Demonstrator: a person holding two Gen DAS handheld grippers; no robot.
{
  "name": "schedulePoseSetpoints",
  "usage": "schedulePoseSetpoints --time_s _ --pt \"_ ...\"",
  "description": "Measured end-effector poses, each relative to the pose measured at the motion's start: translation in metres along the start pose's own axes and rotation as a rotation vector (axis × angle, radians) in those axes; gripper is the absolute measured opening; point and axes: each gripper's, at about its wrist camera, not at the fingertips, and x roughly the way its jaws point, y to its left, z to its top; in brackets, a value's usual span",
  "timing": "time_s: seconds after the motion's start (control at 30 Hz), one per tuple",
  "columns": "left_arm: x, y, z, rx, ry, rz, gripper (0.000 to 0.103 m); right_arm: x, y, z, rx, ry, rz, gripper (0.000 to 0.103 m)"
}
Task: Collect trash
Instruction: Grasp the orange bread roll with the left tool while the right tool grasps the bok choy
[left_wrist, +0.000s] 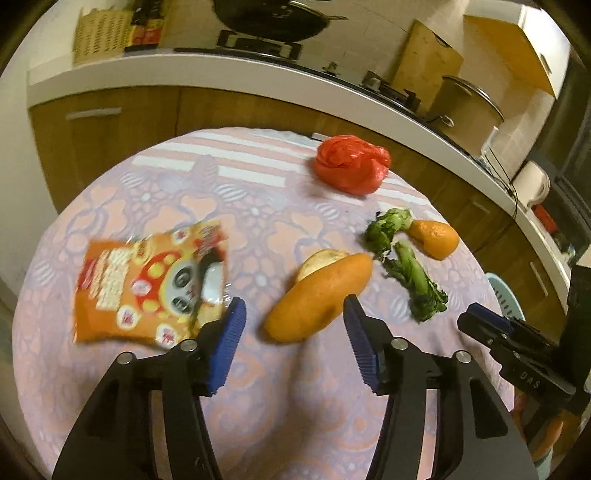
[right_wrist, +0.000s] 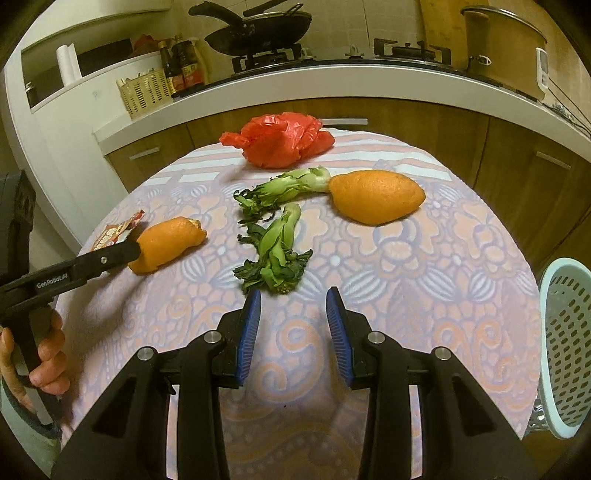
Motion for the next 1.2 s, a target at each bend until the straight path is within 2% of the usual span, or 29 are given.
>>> schedulePoseSetpoints --time_s 0.23,0.33,0.43,0.47,0.57,0.6,0.7,0.8,0.97,1.07,1.1,1.2 --pt "0.024 -0.022 0.010 0.073 0.033 0.007 0.056 0.000 -0.001 0.004 0.005 -0.002 0.005 0.034" --pt "0.030 -0.029 0.008 0.077 0.054 -0.019 0.055 0.003 -0.001 0.010 0.005 0.000 0.011 0.034" --pt "0.035 -0.040 0.002 0.123 0.054 0.018 0.039 0.007 0.002 0.016 0.008 0.006 0.026 0.034" --pt "0.036 -0.044 0.001 0.139 0.057 0.025 0.031 0.008 0.003 0.017 0.008 0.008 0.028 0.034" --pt "0.036 -0.046 0.000 0.136 0.046 0.009 0.023 0.016 0.007 0.021 0.005 0.019 0.031 0.035" --pt "0.035 -0.046 0.000 0.135 0.038 0.008 0.020 0.019 0.009 0.022 0.005 0.023 0.031 0.040" --pt "0.033 -0.044 0.000 0.120 0.028 -0.011 0.017 0.028 0.011 0.026 0.009 0.033 0.030 0.047" --pt "0.032 -0.044 0.000 0.117 0.023 -0.019 0.016 0.036 0.013 0.030 0.006 0.045 0.031 0.048" --pt "0.028 -0.044 -0.002 0.115 0.009 -0.024 0.016 0.055 0.017 0.032 -0.012 0.115 -0.020 0.048" --pt "0.025 -0.044 -0.002 0.101 0.006 -0.037 0.016 0.056 0.025 0.030 -0.060 0.112 -0.065 0.023" --pt "0.024 -0.044 -0.002 0.098 0.005 -0.039 0.016 0.054 0.027 0.028 -0.073 0.106 -0.078 0.019" --pt "0.018 -0.046 -0.004 0.094 -0.003 -0.041 0.015 0.046 0.026 0.026 -0.069 0.090 -0.058 0.017"
